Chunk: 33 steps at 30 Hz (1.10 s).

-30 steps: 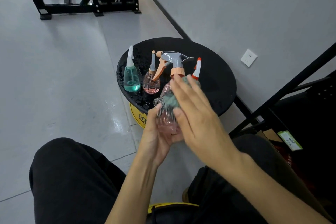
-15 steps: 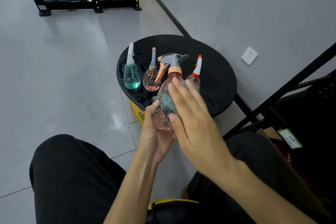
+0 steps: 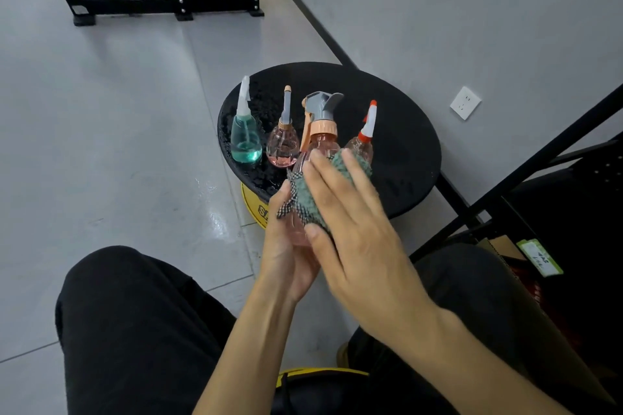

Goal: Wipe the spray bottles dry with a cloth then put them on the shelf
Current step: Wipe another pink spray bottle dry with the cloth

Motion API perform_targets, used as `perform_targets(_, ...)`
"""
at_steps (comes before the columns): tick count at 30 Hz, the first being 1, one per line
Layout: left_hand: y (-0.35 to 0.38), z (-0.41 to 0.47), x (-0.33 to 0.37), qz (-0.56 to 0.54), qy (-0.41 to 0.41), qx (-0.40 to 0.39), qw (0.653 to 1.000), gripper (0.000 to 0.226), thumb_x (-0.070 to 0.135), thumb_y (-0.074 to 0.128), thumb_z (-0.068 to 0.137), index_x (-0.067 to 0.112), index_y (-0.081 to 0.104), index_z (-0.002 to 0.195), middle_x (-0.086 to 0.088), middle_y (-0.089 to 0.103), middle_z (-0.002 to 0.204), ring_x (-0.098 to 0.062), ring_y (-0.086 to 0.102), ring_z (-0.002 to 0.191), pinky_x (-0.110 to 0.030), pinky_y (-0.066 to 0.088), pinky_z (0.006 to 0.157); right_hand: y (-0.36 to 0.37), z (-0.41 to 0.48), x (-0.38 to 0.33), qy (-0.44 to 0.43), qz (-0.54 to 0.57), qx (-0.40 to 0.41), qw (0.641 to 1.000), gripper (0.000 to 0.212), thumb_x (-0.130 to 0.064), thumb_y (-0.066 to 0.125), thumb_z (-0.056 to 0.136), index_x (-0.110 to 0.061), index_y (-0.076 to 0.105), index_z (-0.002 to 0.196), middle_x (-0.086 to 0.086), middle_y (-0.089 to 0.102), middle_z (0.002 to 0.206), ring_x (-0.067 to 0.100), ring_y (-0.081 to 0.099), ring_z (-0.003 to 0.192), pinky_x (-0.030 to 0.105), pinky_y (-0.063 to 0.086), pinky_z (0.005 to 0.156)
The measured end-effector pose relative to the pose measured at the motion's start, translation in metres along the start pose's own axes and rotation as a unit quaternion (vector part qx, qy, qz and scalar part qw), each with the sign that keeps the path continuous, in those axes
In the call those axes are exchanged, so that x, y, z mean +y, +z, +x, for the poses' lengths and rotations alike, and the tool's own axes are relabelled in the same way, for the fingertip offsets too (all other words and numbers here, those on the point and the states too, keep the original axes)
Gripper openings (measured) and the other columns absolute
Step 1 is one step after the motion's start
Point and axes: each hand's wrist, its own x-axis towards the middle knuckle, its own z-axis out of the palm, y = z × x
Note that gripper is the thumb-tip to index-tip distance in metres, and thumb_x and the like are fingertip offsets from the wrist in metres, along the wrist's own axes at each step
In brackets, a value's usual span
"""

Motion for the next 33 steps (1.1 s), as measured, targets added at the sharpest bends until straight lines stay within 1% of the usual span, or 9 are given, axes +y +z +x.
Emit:
perform_targets(6, -0.001, -0.001, 0.001, 0.046, -0.030, -0.022, 0.998, 0.053, 0.052, 0.033, 0.094, 0.023, 0.077, 0.090, -0.002, 0.072, 0.084, -0.016, 0.070, 0.070, -0.034, 0.059, 0.058, -0.010, 0.034, 0.016, 0.053, 0.091, 0.001, 0.994, 0.048, -0.023, 0.037, 0.102, -0.017, 0.031, 0.149, -0.006, 0.026, 0.157, 0.008, 0.010, 0.147, 0.009, 0.003, 0.113)
perform_targets(9, -0.001, -0.002, 0.001, 0.061, -0.034, -0.022, 0.997, 0.052, 0.058, 0.039, 0.092, 0.020, 0.075, 0.096, -0.005, 0.072, 0.086, -0.020, 0.070, 0.072, -0.038, 0.058, 0.064, -0.013, 0.040, 0.020, 0.093, 0.126, 0.008, 0.988, 0.048, -0.024, 0.038, 0.103, -0.020, 0.030, 0.149, -0.010, 0.025, 0.157, 0.005, 0.012, 0.146, 0.013, 0.008, 0.116)
perform_targets(12, -0.002, -0.003, 0.001, 0.044, -0.010, -0.028, 0.999, 0.045, 0.054, 0.044, 0.089, 0.023, 0.076, 0.096, -0.001, 0.074, 0.093, -0.016, 0.071, 0.083, -0.035, 0.059, 0.069, -0.006, 0.024, 0.008, 0.066, 0.084, 0.002, 0.994, 0.051, -0.028, 0.035, 0.101, -0.019, 0.027, 0.150, -0.010, 0.021, 0.158, 0.008, 0.007, 0.147, 0.012, 0.004, 0.115)
perform_targets(16, -0.003, -0.004, 0.003, 0.034, 0.006, -0.041, 0.999, 0.046, 0.046, 0.071, 0.077, 0.017, 0.071, 0.113, -0.008, 0.070, 0.115, -0.020, 0.066, 0.108, -0.033, 0.055, 0.087, 0.006, -0.004, -0.004, 0.033, 0.007, 0.012, 0.999, 0.056, -0.027, 0.035, 0.095, -0.016, 0.029, 0.150, -0.006, 0.023, 0.158, 0.015, 0.007, 0.148, 0.044, 0.024, 0.117)
perform_targets(18, -0.005, -0.003, 0.003, 0.050, -0.010, -0.054, 0.997, 0.049, 0.048, 0.078, 0.069, 0.020, 0.073, 0.109, -0.006, 0.072, 0.111, -0.018, 0.068, 0.103, -0.032, 0.057, 0.082, 0.004, -0.001, 0.000, 0.029, 0.022, 0.013, 0.999, 0.055, -0.027, 0.034, 0.096, -0.017, 0.030, 0.149, -0.007, 0.024, 0.158, 0.013, 0.007, 0.148, 0.038, 0.020, 0.119)
perform_targets(22, -0.004, -0.002, 0.001, 0.097, -0.031, -0.064, 0.993, 0.044, 0.056, 0.078, 0.063, 0.026, 0.076, 0.095, 0.002, 0.074, 0.091, -0.014, 0.071, 0.080, -0.033, 0.059, 0.067, -0.007, 0.027, 0.014, 0.078, 0.116, 0.011, 0.990, 0.049, -0.025, 0.037, 0.101, -0.020, 0.031, 0.149, -0.010, 0.024, 0.157, 0.006, 0.011, 0.146, 0.010, 0.005, 0.114)
perform_targets(26, -0.004, -0.002, 0.002, 0.107, -0.028, -0.065, 0.992, 0.058, 0.061, 0.080, 0.054, 0.023, 0.076, 0.098, -0.002, 0.074, 0.091, -0.018, 0.072, 0.078, -0.037, 0.061, 0.063, -0.012, 0.040, 0.025, 0.119, 0.203, 0.023, 0.972, 0.044, -0.021, 0.041, 0.101, -0.022, 0.039, 0.146, -0.010, 0.034, 0.153, -0.003, 0.025, 0.140, 0.013, 0.019, 0.114)
perform_targets(30, -0.001, -0.004, 0.003, 0.045, -0.010, -0.045, 0.998, 0.037, 0.051, 0.063, 0.077, 0.019, 0.078, 0.090, -0.002, 0.075, 0.087, -0.015, 0.072, 0.076, -0.030, 0.058, 0.058, -0.003, 0.010, 0.014, 0.090, 0.173, 0.014, 0.981, 0.051, -0.028, 0.037, 0.099, -0.028, 0.029, 0.149, -0.018, 0.024, 0.155, -0.003, 0.015, 0.143, 0.018, 0.016, 0.117)
perform_targets(33, -0.006, -0.003, 0.003, 0.043, -0.007, -0.049, 0.998, 0.042, 0.044, 0.046, 0.087, 0.019, 0.079, 0.085, 0.000, 0.075, 0.086, -0.012, 0.072, 0.075, -0.026, 0.058, 0.059, 0.002, -0.005, 0.008, 0.079, 0.168, 0.024, 0.982, 0.052, -0.029, 0.036, 0.099, -0.026, 0.027, 0.150, -0.016, 0.021, 0.157, 0.002, 0.011, 0.146, 0.023, 0.015, 0.119)
